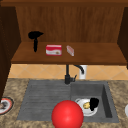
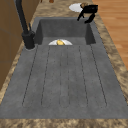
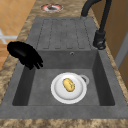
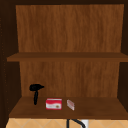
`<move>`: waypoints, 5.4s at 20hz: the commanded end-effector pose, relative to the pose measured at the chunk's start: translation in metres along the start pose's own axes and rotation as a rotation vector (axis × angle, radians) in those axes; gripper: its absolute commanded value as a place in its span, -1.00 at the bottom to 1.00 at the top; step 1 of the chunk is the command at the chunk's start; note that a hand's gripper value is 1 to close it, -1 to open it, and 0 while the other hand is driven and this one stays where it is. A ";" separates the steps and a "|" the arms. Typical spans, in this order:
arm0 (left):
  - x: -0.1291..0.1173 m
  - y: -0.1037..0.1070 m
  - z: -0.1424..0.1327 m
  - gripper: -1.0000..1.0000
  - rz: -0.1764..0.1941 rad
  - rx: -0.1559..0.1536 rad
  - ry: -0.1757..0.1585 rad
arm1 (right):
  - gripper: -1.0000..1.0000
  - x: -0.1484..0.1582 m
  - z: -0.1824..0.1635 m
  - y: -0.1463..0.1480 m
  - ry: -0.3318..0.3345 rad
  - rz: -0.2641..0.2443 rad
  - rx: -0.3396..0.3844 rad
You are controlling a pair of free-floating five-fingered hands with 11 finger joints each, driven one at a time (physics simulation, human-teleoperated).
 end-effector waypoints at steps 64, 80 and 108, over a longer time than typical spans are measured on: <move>0.301 -0.348 -0.008 -1.00 -0.024 0.012 0.030 | 0.00 0.000 0.000 0.000 0.000 0.000 0.000; 0.293 -0.452 0.019 -1.00 0.006 0.009 0.196 | 0.00 0.000 0.000 0.000 0.000 0.000 0.000; 0.274 -0.506 -0.026 -1.00 0.027 -0.016 0.295 | 0.00 0.000 0.000 0.000 0.000 0.000 0.000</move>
